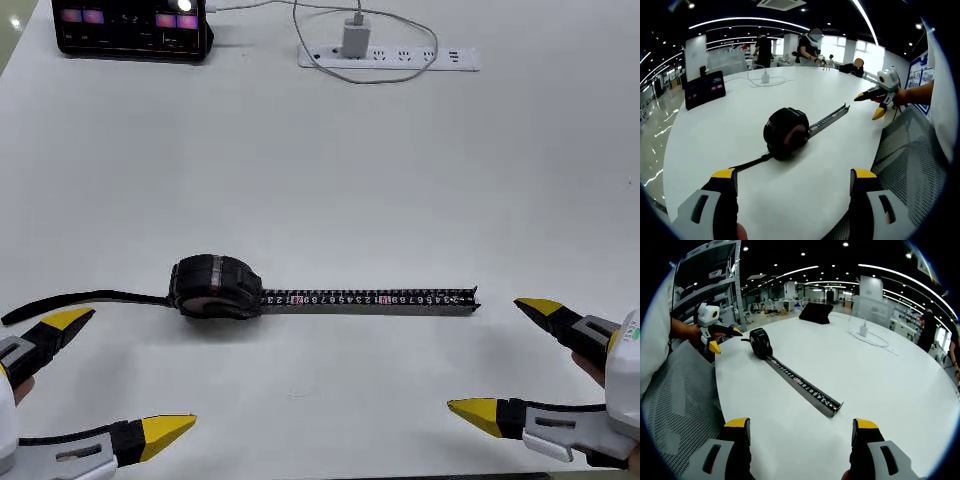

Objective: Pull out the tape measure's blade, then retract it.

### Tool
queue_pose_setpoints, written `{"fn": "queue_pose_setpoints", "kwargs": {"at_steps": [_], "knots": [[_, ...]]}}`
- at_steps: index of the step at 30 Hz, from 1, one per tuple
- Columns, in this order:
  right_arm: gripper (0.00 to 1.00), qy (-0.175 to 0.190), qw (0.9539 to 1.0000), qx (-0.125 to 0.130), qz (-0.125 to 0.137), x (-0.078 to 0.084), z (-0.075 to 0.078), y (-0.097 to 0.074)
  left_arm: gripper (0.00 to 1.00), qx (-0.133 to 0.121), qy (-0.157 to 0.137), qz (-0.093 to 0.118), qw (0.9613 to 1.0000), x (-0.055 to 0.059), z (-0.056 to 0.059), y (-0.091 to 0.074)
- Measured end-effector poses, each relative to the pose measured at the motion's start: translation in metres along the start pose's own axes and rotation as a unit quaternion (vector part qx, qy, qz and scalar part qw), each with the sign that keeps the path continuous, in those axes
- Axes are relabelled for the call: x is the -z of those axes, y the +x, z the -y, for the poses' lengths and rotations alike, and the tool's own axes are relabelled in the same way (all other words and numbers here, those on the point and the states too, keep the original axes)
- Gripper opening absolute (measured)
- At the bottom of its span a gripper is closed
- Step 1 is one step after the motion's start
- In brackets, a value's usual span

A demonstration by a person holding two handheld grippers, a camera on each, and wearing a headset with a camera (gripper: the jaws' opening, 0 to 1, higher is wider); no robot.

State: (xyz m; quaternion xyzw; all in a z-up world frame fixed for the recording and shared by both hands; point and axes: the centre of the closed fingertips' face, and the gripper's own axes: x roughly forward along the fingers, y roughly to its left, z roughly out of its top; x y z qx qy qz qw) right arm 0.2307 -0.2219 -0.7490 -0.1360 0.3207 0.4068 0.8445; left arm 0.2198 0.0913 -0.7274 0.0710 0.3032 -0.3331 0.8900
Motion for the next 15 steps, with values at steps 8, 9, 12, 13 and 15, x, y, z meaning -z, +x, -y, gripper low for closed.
{"fn": "queue_pose_setpoints", "kwargs": {"at_steps": [8,9,12,13,15], "knots": [[0.83,-0.001,1.0,-0.003,-0.002,0.0008,-0.002,0.0,0.91,0.0,-0.002,0.0,1.0,0.0006,0.0004,-0.0017],[0.83,-0.002,1.0,-0.004,-0.003,0.0005,-0.0025,-0.0002,0.91,0.0,-0.004,0.0,1.0,0.0008,0.0004,-0.0022],[0.84,-0.003,1.0,-0.006,-0.004,0.0007,-0.0034,-0.0003,0.91,0.001,-0.006,0.002,1.0,0.0006,0.0005,-0.0031],[0.84,-0.002,1.0,-0.006,-0.004,0.0007,-0.0036,-0.0003,0.91,0.001,-0.006,0.002,1.0,0.0008,0.0004,-0.0032],[0.84,-0.002,1.0,-0.006,-0.004,0.0006,-0.0043,-0.0006,0.91,0.0,-0.006,0.001,1.0,0.0008,0.0005,-0.0034]]}}
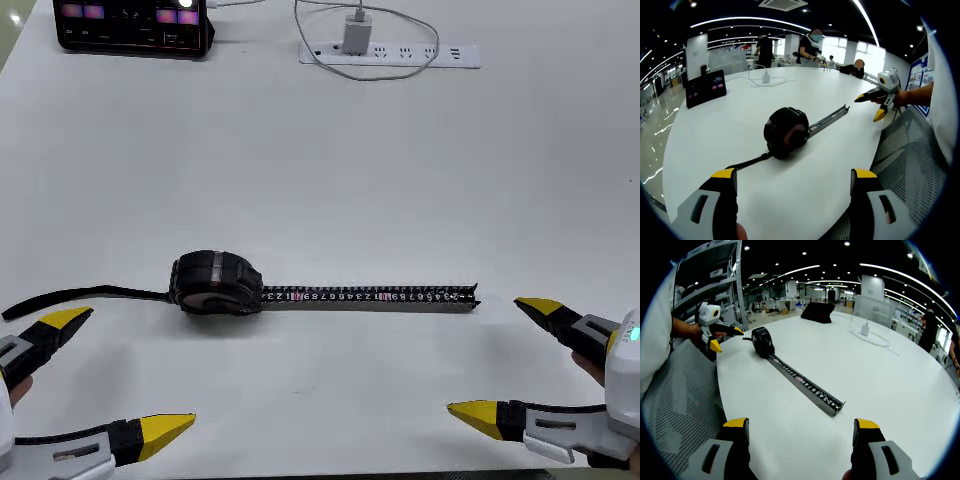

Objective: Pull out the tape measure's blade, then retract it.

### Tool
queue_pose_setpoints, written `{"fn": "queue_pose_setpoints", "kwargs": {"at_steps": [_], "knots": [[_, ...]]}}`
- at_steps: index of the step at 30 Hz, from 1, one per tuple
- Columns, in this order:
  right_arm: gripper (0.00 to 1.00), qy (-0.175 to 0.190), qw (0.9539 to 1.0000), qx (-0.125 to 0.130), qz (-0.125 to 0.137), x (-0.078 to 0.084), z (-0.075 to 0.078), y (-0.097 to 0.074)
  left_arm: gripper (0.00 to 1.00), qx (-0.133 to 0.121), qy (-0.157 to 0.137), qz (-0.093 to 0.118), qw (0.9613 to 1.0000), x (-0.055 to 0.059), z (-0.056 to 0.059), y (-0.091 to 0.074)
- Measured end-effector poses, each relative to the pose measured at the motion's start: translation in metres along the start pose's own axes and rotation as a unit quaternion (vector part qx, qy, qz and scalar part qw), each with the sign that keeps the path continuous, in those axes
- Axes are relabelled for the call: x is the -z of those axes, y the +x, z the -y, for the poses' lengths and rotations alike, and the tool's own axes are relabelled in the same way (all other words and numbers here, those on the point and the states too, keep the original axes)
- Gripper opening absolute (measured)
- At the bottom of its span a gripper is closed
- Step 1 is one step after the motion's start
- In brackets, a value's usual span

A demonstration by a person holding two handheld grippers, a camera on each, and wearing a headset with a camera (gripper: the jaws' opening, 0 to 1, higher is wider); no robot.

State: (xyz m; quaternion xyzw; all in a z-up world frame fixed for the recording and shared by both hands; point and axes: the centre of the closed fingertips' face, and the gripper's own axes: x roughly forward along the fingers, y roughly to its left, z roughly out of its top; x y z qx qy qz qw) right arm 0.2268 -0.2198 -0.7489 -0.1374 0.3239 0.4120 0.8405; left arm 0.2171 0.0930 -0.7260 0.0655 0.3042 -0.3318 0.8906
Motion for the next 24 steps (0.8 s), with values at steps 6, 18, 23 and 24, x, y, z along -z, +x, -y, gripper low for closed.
{"fn": "queue_pose_setpoints", "kwargs": {"at_steps": [6,18,23,24], "knots": [[0.86,0.002,1.0,-0.002,-0.001,0.0001,-0.0025,-0.0008,0.92,0.001,0.001,0.001,1.0,-0.0018,0.0013,0.0005],[0.86,0.006,1.0,-0.002,-0.001,0.0024,-0.0024,-0.0036,0.93,0.009,-0.002,-0.001,1.0,-0.0012,0.0045,0.0005],[0.86,0.003,1.0,-0.003,-0.006,0.005,-0.0022,-0.0034,0.93,0.009,-0.001,-0.001,1.0,-0.0026,0.0043,0.0006],[0.86,0.003,1.0,-0.003,-0.006,0.0049,-0.0023,-0.0035,0.93,0.009,0.0,-0.001,1.0,-0.0027,0.0041,0.0006]]}}
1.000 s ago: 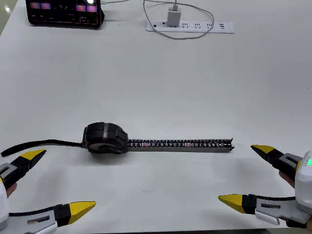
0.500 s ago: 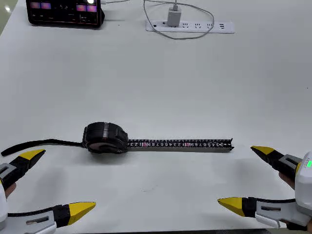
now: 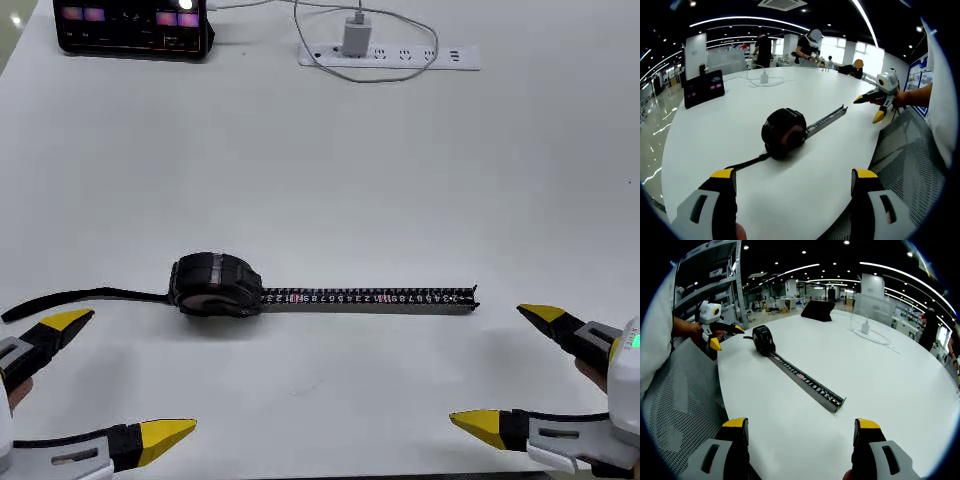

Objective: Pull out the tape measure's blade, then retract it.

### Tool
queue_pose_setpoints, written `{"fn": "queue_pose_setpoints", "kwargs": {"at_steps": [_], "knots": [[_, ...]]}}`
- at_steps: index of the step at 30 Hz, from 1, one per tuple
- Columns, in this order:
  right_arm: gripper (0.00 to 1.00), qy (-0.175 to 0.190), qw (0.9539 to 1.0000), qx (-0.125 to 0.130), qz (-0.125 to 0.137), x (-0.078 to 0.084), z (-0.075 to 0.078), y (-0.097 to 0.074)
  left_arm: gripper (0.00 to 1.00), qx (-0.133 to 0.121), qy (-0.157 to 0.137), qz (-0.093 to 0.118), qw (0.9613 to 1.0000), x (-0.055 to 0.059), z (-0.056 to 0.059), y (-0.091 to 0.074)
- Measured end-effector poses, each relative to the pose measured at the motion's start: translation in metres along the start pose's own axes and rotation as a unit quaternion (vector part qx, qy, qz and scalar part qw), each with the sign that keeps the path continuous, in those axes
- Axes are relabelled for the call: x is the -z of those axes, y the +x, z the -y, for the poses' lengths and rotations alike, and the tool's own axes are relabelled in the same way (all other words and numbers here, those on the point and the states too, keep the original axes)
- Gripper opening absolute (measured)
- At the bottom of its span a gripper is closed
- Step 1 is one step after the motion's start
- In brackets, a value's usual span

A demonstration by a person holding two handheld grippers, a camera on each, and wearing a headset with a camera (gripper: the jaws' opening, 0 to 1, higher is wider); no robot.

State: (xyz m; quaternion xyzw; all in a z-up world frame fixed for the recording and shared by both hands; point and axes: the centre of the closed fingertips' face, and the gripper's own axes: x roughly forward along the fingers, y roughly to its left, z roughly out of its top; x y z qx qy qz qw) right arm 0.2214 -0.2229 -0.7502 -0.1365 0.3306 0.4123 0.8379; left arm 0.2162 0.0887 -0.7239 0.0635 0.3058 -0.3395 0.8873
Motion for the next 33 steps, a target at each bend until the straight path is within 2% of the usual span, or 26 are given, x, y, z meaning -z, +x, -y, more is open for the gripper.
{"fn": "queue_pose_setpoints", "kwargs": {"at_steps": [33], "knots": [[0.85,-0.002,1.0,-0.004,0.0,-0.004,-0.0013,0.0,0.92,0.002,0.002,0.001,1.0,-0.0014,-0.0014,-0.0019]]}}
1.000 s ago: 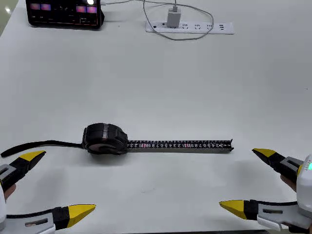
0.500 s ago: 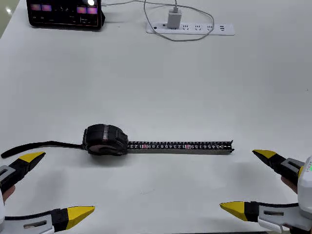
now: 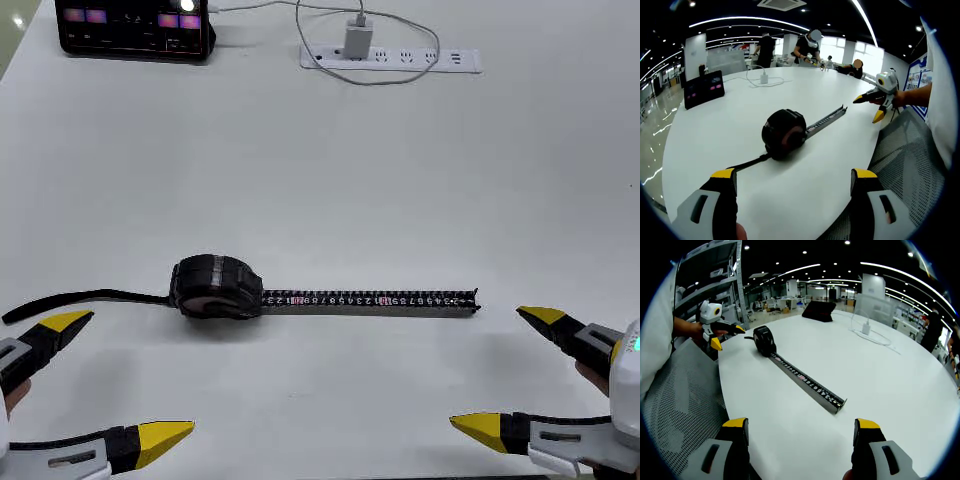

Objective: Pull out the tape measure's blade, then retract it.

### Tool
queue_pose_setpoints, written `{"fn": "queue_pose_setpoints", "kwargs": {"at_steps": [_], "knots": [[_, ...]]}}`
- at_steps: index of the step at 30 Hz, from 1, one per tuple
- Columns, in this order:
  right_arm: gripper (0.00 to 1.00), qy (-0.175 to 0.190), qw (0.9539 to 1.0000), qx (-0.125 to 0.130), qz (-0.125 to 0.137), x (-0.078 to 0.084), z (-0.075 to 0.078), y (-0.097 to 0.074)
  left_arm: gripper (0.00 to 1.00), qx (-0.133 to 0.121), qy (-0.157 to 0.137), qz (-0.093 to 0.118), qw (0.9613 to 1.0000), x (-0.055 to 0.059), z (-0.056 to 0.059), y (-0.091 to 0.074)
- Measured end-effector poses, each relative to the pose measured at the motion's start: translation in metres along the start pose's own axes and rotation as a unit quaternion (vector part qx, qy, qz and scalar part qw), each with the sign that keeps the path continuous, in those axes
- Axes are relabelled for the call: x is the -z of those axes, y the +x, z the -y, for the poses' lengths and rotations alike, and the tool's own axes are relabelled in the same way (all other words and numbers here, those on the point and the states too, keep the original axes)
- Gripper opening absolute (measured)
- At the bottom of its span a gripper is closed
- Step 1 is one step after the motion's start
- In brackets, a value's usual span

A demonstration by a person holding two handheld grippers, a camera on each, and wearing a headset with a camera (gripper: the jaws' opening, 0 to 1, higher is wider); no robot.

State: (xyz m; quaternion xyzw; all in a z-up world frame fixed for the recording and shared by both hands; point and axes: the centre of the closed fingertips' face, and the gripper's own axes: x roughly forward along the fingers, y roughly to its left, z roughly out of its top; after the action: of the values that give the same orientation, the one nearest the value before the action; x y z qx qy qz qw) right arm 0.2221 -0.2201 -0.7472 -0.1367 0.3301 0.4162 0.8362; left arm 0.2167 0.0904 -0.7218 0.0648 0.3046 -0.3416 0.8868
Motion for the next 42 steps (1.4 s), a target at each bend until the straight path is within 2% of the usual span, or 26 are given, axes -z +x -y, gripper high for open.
{"fn": "queue_pose_setpoints", "kwargs": {"at_steps": [26,28,42], "knots": [[0.85,-0.004,1.0,-0.001,0.002,-0.003,0.004,0.001,0.9,0.001,-0.003,0.003,1.0,-0.009,0.002,0.009],[0.85,-0.005,1.0,-0.001,0.002,-0.004,0.006,0.001,0.86,0.006,-0.007,0.001,1.0,-0.01,0.004,0.011],[0.85,-0.007,1.0,-0.003,0.001,-0.004,0.014,0.004,0.88,0.004,-0.009,0.001,0.9999,-0.02,0.007,0.033]]}}
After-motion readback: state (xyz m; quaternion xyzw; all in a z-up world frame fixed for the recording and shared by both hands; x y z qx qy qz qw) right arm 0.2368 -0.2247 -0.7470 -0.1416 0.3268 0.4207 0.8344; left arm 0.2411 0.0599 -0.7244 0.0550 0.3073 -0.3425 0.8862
